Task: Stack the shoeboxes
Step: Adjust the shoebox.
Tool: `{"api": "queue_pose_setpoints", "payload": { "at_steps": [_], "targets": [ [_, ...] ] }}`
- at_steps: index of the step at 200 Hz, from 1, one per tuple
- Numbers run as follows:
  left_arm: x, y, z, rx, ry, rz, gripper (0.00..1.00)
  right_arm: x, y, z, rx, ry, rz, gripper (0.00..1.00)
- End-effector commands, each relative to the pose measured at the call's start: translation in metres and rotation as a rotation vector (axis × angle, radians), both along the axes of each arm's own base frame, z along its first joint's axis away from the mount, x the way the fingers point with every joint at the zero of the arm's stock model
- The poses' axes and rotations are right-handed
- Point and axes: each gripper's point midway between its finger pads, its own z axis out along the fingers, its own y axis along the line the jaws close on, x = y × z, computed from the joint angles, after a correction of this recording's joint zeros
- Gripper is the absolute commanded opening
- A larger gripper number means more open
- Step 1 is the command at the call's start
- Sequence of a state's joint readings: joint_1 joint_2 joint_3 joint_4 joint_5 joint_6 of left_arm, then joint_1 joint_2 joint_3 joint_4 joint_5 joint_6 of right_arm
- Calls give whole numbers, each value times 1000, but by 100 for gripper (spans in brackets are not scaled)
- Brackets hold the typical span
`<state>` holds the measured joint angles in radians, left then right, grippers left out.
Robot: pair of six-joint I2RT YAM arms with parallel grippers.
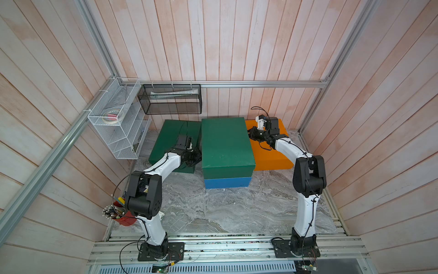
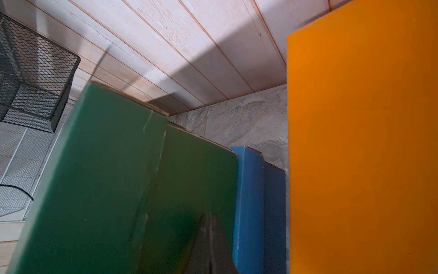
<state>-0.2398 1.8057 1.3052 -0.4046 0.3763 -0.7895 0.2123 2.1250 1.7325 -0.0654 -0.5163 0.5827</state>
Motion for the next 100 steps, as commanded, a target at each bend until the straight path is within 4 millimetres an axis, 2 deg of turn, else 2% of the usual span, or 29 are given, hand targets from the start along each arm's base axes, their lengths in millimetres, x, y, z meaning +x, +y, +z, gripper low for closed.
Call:
{"api": "queue_pose_setpoints", "payload": {
  "at_steps": [1, 25, 45, 55, 76, 100],
  "targets": [
    [0, -8, 9, -1, -15, -20, 12, 6, -1, -3, -1, 15, 11, 0],
    [-3, -5, 12, 18, -11, -21, 12, 9, -1, 2, 0, 5, 13, 0],
    [-5, 0, 14, 51, -8, -17, 13, 8, -10, 7, -14, -2, -1, 0],
    [-6, 4, 14, 65, -8, -11, 17, 7, -19, 10, -10, 1, -13, 0],
    [-7, 17, 17, 90, -9, 18, 17, -1, -42, 17, 3, 2, -50, 0],
    [-4, 34, 33, 85, -44, 55, 17, -20, -69, 34, 2, -35, -103, 0]
  ]
}}
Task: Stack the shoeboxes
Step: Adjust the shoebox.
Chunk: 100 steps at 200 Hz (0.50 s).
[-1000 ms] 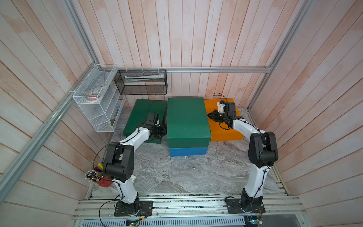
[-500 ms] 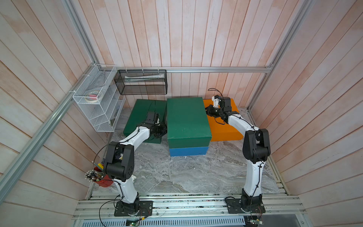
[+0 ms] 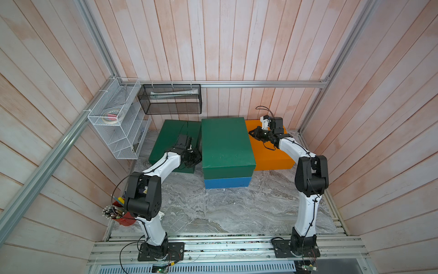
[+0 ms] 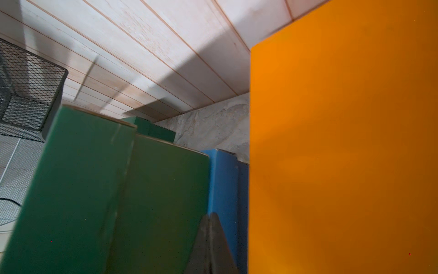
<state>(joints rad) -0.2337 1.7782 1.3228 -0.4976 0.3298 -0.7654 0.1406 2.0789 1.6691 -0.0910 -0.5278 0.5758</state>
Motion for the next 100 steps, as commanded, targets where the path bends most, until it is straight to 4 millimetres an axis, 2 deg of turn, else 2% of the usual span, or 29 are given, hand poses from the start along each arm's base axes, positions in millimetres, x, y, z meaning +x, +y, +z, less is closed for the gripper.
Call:
{"api": "queue_pose_setpoints", "payload": {
  "at_steps": [1, 35, 59, 73, 93, 100],
  "targets": [
    [5, 21, 30, 29, -74, 38, 17, -17, -28, 40, 5, -75, -46, 0],
    [4, 38, 68, 56, -145, 63, 17, -44, -70, 49, -30, -86, -145, 0],
    [-3, 46, 105, 87, -206, 81, 18, -57, -106, 51, -56, -85, -231, 0],
    [-10, 50, 130, 81, -255, 97, 19, -66, -130, 45, -83, -66, -287, 0],
    [-23, 43, 163, 58, -338, 91, 21, -76, -165, 38, -122, -47, -376, 0],
    [-28, 39, 172, 57, -361, 85, 21, -79, -176, 34, -130, -37, -400, 4]
  ]
}}
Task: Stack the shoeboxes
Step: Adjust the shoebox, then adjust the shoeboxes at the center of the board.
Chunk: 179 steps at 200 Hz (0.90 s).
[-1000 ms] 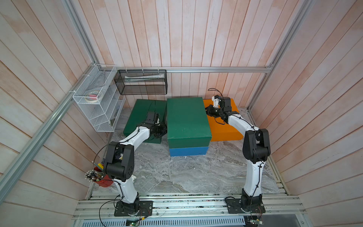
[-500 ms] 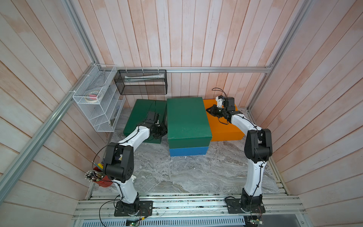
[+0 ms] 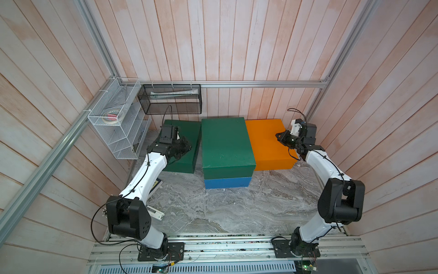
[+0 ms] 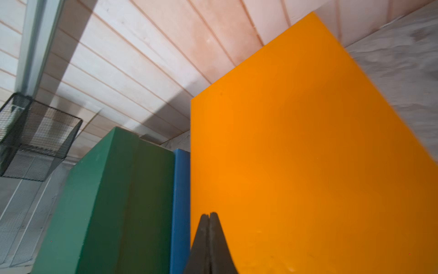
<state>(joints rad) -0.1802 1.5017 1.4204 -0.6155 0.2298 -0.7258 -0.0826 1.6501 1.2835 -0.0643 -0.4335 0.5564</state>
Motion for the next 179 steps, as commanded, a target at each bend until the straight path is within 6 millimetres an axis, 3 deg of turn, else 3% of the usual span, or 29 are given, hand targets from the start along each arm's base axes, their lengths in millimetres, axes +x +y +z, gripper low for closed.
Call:
{"api": "queue_pose_setpoints", "payload": {
  "at_steps": [1, 25, 48, 65, 101, 107, 150, 179],
  "targets": [
    [-18, -5, 36, 20, -80, -8, 21, -11, -43, -20, -57, 52, -115, 5],
    [-33, -23, 54, 24, -129, -51, 25, -21, -73, -30, -82, 94, -178, 16],
    [-37, -14, 55, 73, -130, -20, 38, -29, -68, -22, -144, 62, -191, 20],
    [-37, -2, 55, 120, -124, 14, 49, -35, -46, -11, -194, 33, -167, 24],
    [-26, 27, 57, 163, -112, 75, 87, -44, 14, 16, -289, -42, -93, 34],
    [-24, 34, 58, 168, -110, 88, 99, -46, 21, 24, -299, -60, -92, 36],
    [-4, 92, 70, 205, -124, 181, 100, -61, 59, 102, -348, -221, -99, 43],
    [3, 121, 65, 185, -120, 234, 100, -81, 122, 147, -344, -336, 28, 50]
  ]
}}
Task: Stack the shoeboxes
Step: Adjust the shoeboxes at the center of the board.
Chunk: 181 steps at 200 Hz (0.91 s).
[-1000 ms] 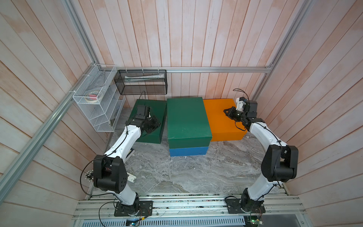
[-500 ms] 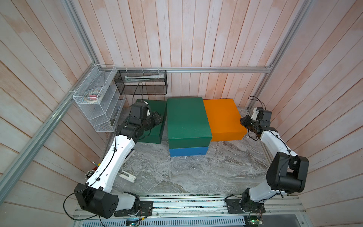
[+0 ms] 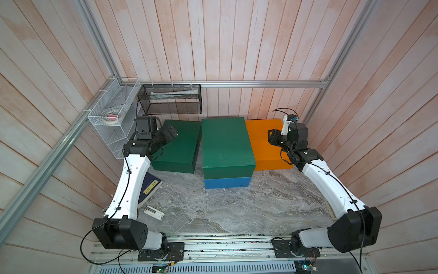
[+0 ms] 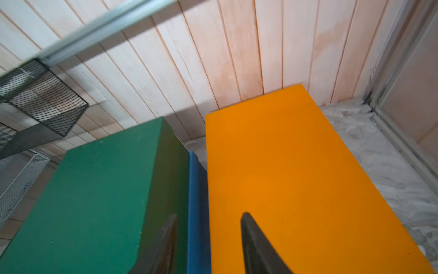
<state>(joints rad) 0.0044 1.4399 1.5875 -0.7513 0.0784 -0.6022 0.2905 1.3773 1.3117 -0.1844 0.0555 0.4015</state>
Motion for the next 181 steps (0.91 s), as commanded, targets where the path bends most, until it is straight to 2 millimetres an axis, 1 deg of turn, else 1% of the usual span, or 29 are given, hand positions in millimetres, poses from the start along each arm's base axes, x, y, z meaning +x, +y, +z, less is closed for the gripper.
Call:
{"api": "queue_pose_setpoints", "payload": {
  "at_steps": [1, 15, 39, 45, 60, 72, 85, 105, 122, 128, 129, 154, 171, 181],
  "targets": [
    [4, 17, -6, 4, 10, 8, 100, -19, 37, 43, -38, -92, 62, 50],
    [6, 19, -12, -29, 17, -1, 95, -30, 70, 53, -40, -110, 138, 53],
    [7, 4, -26, -104, 30, -60, 91, -48, 117, 62, -36, -126, 253, 52],
    [6, 3, -29, -109, 32, -61, 91, -53, 128, 63, -30, -130, 287, 51],
    [4, 12, -35, -73, 48, -28, 91, -71, 164, 67, 3, -135, 407, 49],
    [5, 20, -36, -52, 64, -8, 91, -87, 194, 63, 16, -120, 490, 50],
    [7, 26, -38, -49, 79, 1, 91, -105, 226, 54, 8, -100, 567, 50],
    [10, 37, -41, -47, 87, 22, 91, -130, 270, 38, -9, -71, 668, 50],
    [11, 46, -43, -54, 89, 39, 92, -151, 300, 24, -43, -53, 728, 48],
    [10, 49, -43, -56, 89, 44, 91, -158, 310, 17, -58, -45, 745, 46],
    [11, 49, -44, -56, 90, 45, 91, -159, 312, 14, -64, -41, 748, 46],
    [10, 61, -47, -62, 95, 59, 91, -187, 343, -5, -123, -32, 814, 42],
    [8, 66, -49, -65, 97, 67, 92, -203, 360, -18, -149, -17, 868, 34],
    [8, 70, -51, -66, 98, 73, 91, -211, 369, -30, -171, -2, 894, 29]
  ]
}}
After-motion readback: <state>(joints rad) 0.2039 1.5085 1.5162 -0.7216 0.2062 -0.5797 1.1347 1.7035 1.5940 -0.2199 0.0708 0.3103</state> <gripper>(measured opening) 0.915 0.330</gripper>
